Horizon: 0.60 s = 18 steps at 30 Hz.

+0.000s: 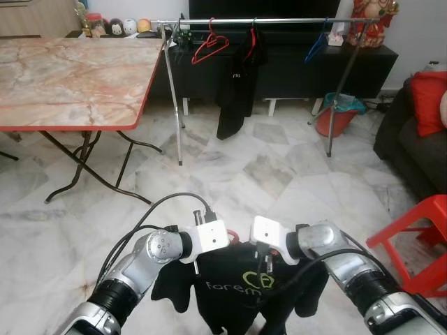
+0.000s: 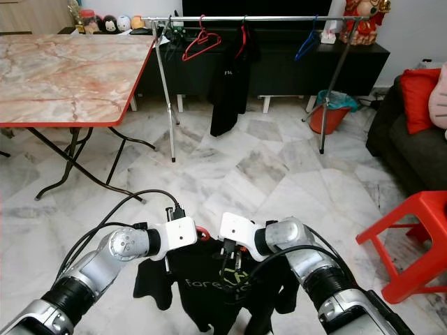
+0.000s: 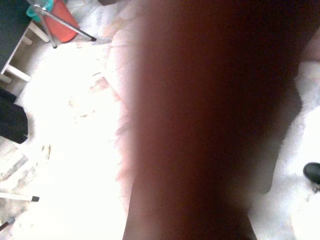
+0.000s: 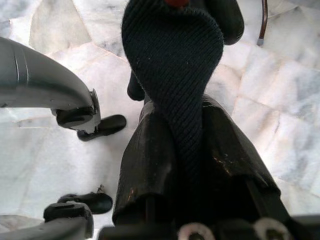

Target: Hang hanger

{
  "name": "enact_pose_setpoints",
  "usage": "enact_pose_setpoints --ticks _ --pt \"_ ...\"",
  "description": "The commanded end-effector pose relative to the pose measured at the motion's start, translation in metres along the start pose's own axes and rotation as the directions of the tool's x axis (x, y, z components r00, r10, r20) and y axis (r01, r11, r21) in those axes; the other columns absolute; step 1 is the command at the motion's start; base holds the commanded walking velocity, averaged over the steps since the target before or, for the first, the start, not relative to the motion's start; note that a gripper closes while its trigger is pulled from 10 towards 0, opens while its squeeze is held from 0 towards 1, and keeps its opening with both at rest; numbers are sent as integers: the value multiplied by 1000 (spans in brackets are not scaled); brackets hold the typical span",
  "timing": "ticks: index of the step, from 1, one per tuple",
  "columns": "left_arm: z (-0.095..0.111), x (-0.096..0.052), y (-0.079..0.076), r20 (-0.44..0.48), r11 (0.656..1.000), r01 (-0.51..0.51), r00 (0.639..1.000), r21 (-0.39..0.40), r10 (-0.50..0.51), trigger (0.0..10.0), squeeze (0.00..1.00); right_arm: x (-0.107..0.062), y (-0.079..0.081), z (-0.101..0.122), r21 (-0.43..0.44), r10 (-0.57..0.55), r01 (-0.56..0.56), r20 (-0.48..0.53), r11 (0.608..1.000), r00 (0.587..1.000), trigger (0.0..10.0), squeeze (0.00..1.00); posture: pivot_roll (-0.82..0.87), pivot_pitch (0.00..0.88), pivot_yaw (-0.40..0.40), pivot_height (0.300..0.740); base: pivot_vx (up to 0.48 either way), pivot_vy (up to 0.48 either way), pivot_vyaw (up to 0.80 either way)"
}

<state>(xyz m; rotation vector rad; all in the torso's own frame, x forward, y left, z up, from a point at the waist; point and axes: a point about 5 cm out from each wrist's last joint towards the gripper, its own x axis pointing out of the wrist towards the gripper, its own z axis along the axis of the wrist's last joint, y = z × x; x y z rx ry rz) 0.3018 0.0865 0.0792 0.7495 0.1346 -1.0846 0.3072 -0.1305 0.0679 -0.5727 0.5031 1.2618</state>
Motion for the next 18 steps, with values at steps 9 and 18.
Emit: enact_pose_setpoints --ticks 9,18 --pt "-6 -43 37 82 969 -185 976 -166 201 10000 0 -17 -11 -3 -20 -71 71 -11 997 997 10000 0 51 52 -21 740 0 0 0" --pt "-24 -60 24 -19 992 -66 998 -110 65 10000 0 -26 -19 3 -9 -94 94 32 995 995 10000 0 54 50 -27 740 0 0 0"
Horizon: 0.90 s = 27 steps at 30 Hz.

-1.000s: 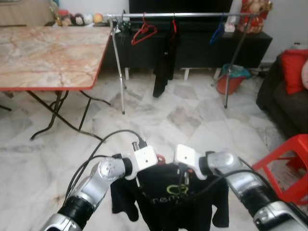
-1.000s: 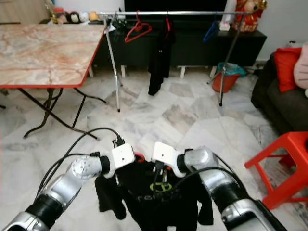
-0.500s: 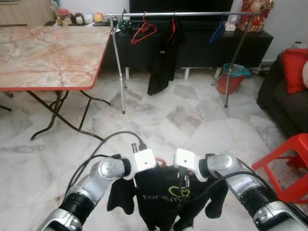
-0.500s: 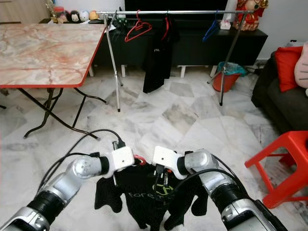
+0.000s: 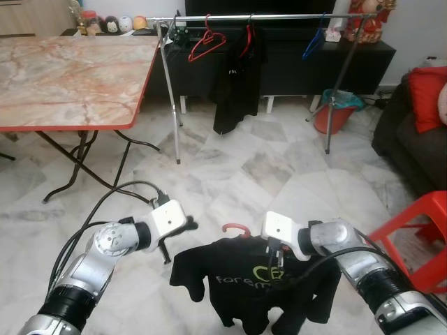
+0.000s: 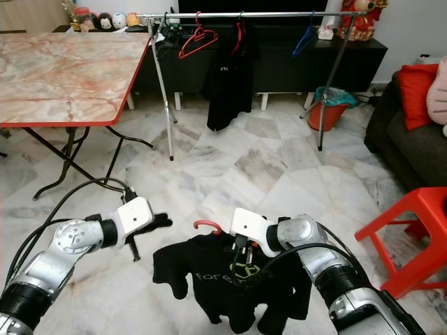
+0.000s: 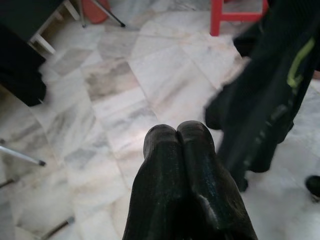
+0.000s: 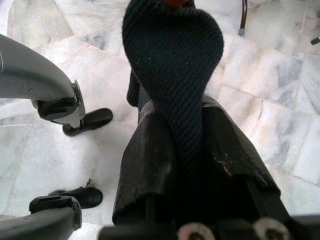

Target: Hang hanger

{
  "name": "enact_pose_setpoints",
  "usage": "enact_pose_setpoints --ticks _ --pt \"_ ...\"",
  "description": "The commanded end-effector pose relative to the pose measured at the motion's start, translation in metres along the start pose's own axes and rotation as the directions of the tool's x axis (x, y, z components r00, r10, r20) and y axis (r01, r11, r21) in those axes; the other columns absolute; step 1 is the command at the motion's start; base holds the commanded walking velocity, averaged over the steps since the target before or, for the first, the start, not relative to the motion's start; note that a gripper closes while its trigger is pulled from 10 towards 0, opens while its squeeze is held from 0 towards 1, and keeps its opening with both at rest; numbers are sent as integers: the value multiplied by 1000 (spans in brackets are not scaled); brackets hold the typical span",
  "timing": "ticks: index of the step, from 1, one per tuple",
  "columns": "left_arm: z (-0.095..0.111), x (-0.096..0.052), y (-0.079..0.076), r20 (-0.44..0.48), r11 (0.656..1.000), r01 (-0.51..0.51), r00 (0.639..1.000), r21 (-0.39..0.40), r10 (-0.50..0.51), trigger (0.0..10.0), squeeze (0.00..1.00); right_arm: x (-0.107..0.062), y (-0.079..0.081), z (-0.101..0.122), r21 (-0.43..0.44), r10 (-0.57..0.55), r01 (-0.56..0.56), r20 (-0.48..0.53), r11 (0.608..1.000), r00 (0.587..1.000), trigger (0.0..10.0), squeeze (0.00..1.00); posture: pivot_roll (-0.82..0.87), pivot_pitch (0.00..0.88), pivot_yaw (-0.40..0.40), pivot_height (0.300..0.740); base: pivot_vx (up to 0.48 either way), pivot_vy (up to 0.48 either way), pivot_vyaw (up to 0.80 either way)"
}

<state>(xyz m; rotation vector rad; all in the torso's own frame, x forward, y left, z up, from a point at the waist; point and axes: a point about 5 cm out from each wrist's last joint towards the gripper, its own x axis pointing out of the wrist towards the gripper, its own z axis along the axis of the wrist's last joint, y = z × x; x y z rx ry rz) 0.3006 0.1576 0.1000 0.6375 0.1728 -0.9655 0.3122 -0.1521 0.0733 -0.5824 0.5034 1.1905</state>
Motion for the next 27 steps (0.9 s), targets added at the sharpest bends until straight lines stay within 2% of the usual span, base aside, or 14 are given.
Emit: enact_pose_setpoints --ticks 1,4,7,11,15,20,22,23,24,25,27 --pt "4 6 -7 -14 998 52 999 43 -52 10000 0 -8 -10 13 -38 -21 23 44 999 999 10000 0 54 50 -27 740 0 0 0" --pt "5 11 -11 -27 994 75 997 75 -73 10000 0 -8 -11 14 -47 -19 21 39 999 999 10000 0 54 50 -27 740 0 0 0" --pt "16 21 -16 22 993 95 995 66 -97 10000 0 -8 -10 14 -56 4 -2 30 998 1000 10000 0 47 49 -29 740 0 0 0" --pt "27 32 -27 44 982 164 985 94 -169 10000 0 -7 -10 18 -72 17 -14 41 997 999 10000 0 45 46 -30 740 0 0 0" --pt "29 34 -32 50 976 197 978 96 -203 10000 0 -8 -11 20 -74 18 -15 45 997 999 10000 0 43 46 -28 740 0 0 0" --pt "24 29 -40 -7 954 270 962 131 -271 10000 0 -8 -13 18 -86 8 -7 23 996 1000 10000 0 42 46 -28 740 0 0 0" --pt "23 28 -40 -12 954 270 963 129 -270 10000 0 -8 -13 19 -87 13 -11 28 996 1000 10000 0 42 46 -28 740 0 0 0" --pt "23 28 -39 -4 956 260 965 133 -262 10000 820 -7 -12 23 -87 22 -18 47 996 999 10000 0 42 46 -28 740 0 0 0" --pt "24 28 -39 0 957 256 966 136 -259 10000 820 -6 -12 24 -86 24 -19 53 996 998 10000 0 42 46 -28 740 0 0 0" --pt "23 30 -39 1 959 246 968 141 -249 10000 1000 -5 -12 25 -89 26 -21 56 996 998 10000 0 49 43 -29 740 0 0 0" --pt "23 30 -39 0 960 240 970 142 -243 10000 1000 -5 -11 25 -92 28 -22 55 995 998 10000 0 49 43 -29 740 0 0 0"
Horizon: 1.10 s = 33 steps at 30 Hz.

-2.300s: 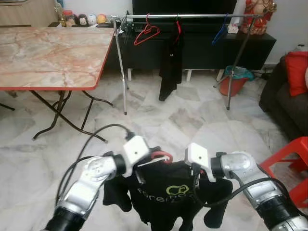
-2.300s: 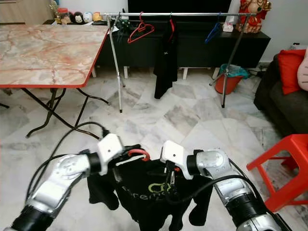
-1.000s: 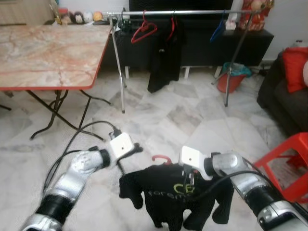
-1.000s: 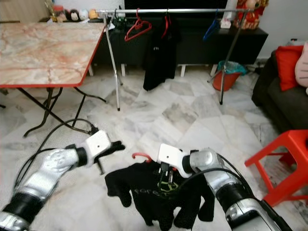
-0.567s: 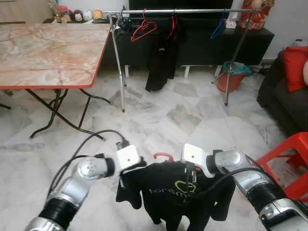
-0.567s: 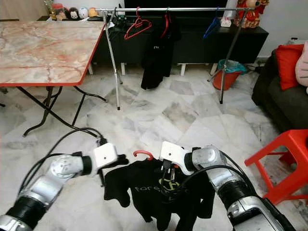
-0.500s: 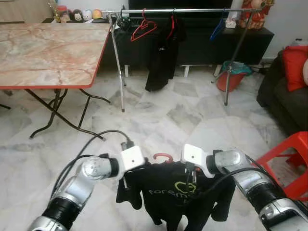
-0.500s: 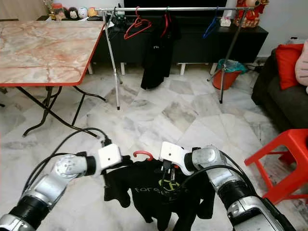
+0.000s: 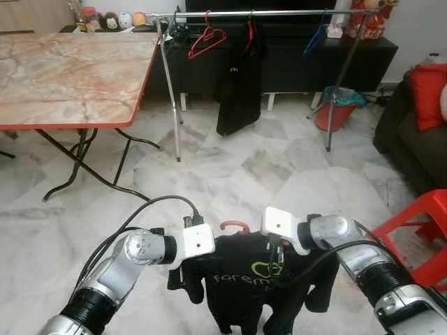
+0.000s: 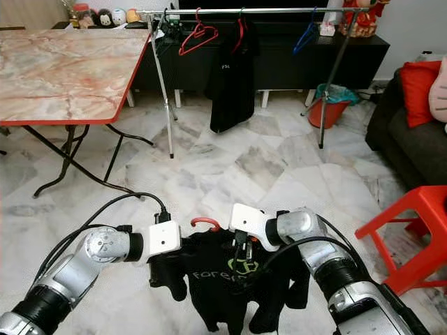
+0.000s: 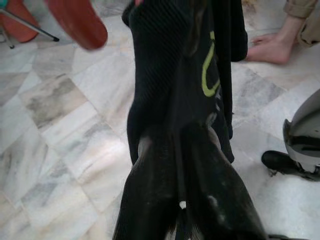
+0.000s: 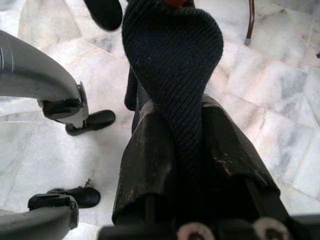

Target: Hang hanger

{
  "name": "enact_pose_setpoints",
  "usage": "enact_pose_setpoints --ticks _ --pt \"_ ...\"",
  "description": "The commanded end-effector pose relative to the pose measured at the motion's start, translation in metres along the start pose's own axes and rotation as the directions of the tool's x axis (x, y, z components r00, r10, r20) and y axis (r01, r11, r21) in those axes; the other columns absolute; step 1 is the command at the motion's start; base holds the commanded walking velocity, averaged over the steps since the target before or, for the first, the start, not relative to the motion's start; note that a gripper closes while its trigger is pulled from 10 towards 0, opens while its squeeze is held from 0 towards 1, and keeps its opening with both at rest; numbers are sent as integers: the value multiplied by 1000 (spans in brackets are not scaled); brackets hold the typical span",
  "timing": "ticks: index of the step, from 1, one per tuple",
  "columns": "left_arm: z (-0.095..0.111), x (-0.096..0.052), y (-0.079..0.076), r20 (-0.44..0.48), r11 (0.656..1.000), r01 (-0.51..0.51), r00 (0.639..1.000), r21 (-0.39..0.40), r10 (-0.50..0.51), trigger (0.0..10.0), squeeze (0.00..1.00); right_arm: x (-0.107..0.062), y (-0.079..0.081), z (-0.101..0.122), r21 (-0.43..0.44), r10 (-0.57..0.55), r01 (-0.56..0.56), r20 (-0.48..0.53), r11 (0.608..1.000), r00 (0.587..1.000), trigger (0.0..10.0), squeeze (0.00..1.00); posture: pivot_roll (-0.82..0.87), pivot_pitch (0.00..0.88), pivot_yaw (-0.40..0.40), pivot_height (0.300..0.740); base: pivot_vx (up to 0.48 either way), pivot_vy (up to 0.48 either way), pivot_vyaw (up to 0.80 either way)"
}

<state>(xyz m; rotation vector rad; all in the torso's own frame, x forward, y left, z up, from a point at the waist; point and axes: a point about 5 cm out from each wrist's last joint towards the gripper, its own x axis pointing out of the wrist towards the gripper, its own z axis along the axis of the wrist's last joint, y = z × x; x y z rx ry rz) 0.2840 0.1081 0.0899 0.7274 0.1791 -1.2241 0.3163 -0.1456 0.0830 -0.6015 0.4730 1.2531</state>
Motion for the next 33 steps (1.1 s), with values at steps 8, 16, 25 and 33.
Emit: enact_pose_setpoints --ticks 8,16,25,33 --pt "0 5 0 -26 999 -25 999 46 26 10000 1000 -5 -7 13 -58 -6 7 25 998 1000 10000 0 43 32 -35 740 0 0 0" --pt "-4 9 -5 -47 1000 -9 999 27 11 10000 1000 -3 -6 19 -75 11 -8 42 997 999 10000 0 39 22 -39 740 0 0 0" --pt "-7 18 -8 -85 1000 -20 996 6 20 10000 0 0 -3 26 -101 43 -37 62 994 997 10000 0 38 20 -42 740 0 0 0" --pt "-6 24 -8 -76 999 -32 997 -20 30 10000 0 3 2 32 -117 73 -63 85 991 994 10000 0 35 18 -43 740 0 0 0"
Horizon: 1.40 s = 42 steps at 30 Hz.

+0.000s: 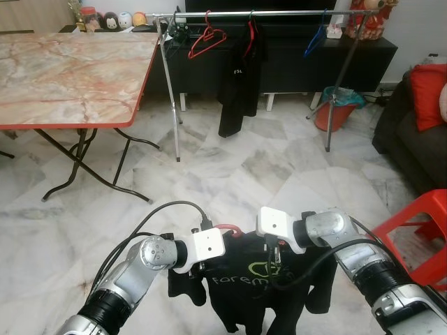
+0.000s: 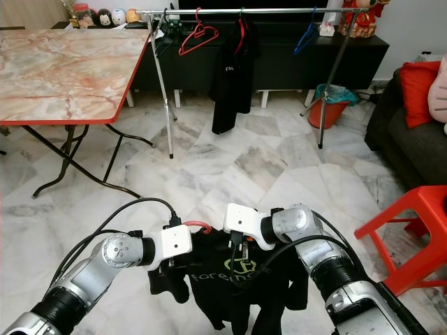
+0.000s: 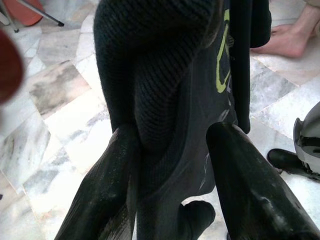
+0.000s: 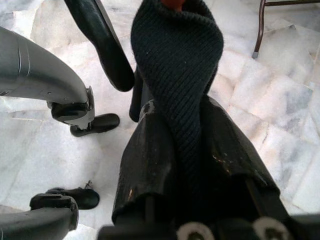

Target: Hang hanger

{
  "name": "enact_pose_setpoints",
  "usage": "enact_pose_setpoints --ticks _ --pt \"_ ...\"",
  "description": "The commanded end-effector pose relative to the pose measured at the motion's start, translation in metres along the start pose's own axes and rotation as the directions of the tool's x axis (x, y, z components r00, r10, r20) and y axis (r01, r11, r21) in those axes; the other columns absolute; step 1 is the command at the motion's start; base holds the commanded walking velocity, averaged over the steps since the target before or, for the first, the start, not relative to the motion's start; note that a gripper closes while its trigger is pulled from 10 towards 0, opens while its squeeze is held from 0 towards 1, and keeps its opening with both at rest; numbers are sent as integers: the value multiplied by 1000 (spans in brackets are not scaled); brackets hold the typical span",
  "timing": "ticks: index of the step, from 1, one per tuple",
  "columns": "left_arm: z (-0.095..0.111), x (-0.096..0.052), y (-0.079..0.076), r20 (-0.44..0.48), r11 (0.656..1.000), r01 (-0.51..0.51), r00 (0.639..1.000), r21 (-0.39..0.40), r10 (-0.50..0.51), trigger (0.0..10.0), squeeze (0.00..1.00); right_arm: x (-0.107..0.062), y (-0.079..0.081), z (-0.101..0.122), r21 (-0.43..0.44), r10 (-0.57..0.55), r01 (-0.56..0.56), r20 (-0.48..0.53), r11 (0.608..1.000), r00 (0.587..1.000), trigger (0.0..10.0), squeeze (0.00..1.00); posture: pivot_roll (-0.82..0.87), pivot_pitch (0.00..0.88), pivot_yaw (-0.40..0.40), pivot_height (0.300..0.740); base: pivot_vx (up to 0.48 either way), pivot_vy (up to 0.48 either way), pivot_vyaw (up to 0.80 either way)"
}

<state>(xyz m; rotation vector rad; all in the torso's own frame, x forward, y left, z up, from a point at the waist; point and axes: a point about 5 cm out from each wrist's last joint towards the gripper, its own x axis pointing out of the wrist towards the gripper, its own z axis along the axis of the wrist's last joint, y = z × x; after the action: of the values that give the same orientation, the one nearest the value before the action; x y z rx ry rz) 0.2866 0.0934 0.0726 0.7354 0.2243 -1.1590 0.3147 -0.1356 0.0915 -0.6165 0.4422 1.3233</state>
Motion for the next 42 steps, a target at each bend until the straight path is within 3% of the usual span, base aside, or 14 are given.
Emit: enact_pose_setpoints --ticks 1,14,22,23,24,42 --pt "-1 3 -1 -22 1000 12 1000 8 -11 10000 0 2 -1 20 -69 22 -17 66 997 998 10000 0 35 18 -43 740 0 0 0" --pt "7 7 7 34 998 -60 998 -4 61 10000 0 6 5 24 -77 61 -54 83 996 995 10000 0 37 18 -44 740 0 0 0" --pt "8 9 5 38 999 -36 999 -9 36 9961 0 6 7 23 -76 68 -62 81 995 994 10000 0 37 20 -43 740 0 0 0" --pt "8 9 4 38 1000 -29 999 -8 29 4706 0 6 7 23 -75 67 -61 79 995 995 10000 0 37 20 -43 740 0 0 0" --pt "8 9 4 41 1000 -26 999 -10 26 157 0 6 7 23 -76 64 -58 78 995 995 10000 0 37 22 -41 740 0 0 0" --pt "7 8 -2 37 999 41 998 -9 -40 0 0 7 5 25 -71 46 -40 81 997 996 10000 0 39 28 -38 740 0 0 0"
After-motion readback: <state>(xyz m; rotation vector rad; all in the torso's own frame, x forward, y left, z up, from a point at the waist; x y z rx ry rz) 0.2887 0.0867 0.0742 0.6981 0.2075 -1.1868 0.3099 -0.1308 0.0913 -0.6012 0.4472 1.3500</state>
